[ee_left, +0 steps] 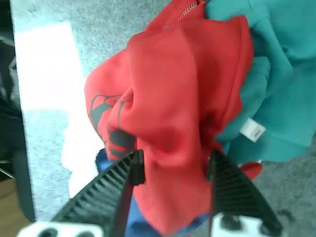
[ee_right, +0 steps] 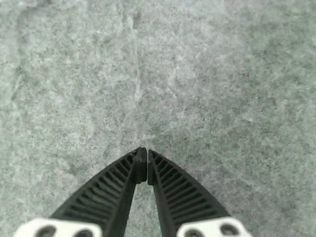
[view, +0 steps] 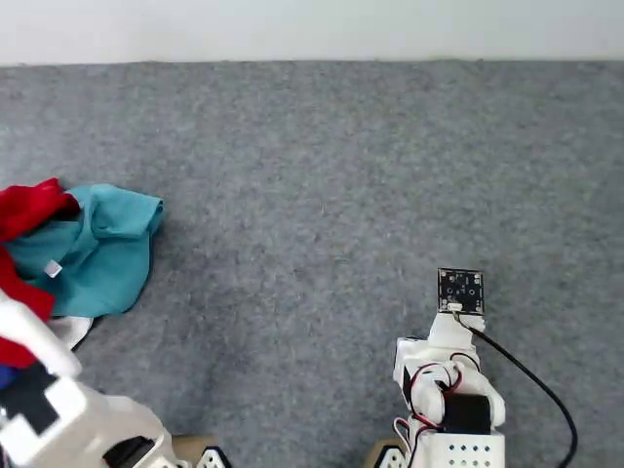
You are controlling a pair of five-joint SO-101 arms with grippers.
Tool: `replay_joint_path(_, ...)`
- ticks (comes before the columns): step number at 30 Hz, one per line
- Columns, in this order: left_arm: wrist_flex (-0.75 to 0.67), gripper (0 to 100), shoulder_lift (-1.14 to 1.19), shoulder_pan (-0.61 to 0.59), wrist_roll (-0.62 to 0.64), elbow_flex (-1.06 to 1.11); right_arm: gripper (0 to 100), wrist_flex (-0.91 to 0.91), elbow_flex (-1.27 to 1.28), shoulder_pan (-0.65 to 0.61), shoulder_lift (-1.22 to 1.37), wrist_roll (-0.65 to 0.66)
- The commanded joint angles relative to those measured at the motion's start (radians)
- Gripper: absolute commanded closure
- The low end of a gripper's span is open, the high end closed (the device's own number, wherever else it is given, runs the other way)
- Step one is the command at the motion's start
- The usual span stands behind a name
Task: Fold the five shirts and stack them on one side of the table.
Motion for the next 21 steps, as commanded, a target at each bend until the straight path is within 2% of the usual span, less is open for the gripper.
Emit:
replay_joint_path(1,0.021,79,-0.172,-0.012,-0.089,0.091,98.4,0.005,0.014,-0.002,-0.010,-0.005)
replay_joint_path(13,0.014,79,-0.549,-0.031,-0.224,0.650,98.4,0.005,0.014,-0.002,-0.010,-0.005)
replay_joint_path(21,-0.203,76,-0.482,-0.120,-0.199,0.877,98.4,0.005,0.014,-0.002,-0.010,-0.005)
